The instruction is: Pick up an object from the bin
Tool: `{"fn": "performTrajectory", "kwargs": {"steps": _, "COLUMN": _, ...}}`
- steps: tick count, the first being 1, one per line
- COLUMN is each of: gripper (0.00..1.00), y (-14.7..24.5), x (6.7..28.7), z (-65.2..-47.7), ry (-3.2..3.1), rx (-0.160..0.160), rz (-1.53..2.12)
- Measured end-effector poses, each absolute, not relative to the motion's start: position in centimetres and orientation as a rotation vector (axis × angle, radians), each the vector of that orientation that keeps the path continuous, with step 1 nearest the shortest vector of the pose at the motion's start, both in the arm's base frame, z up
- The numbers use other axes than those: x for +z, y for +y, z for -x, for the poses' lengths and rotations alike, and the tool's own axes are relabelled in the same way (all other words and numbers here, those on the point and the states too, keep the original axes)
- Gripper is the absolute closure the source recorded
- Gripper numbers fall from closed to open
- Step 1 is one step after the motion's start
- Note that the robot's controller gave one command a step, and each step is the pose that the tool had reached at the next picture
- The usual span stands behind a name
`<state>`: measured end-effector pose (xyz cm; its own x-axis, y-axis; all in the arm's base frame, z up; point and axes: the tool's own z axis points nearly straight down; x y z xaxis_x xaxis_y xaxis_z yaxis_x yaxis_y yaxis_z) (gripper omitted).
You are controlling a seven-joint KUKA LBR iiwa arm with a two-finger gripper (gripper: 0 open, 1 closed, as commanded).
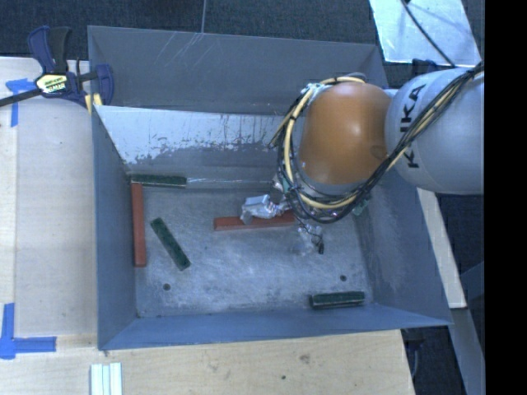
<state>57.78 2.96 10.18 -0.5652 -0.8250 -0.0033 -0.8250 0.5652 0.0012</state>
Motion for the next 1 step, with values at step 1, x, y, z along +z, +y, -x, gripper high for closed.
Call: {"fn": "performTrajectory", "kwargs": {"steps": 1, "gripper": 0.0, "y": 3.77, "x": 6.94, "z": -62.93, "ry": 2.64, "rx": -0.001, "rz": 1.694}}
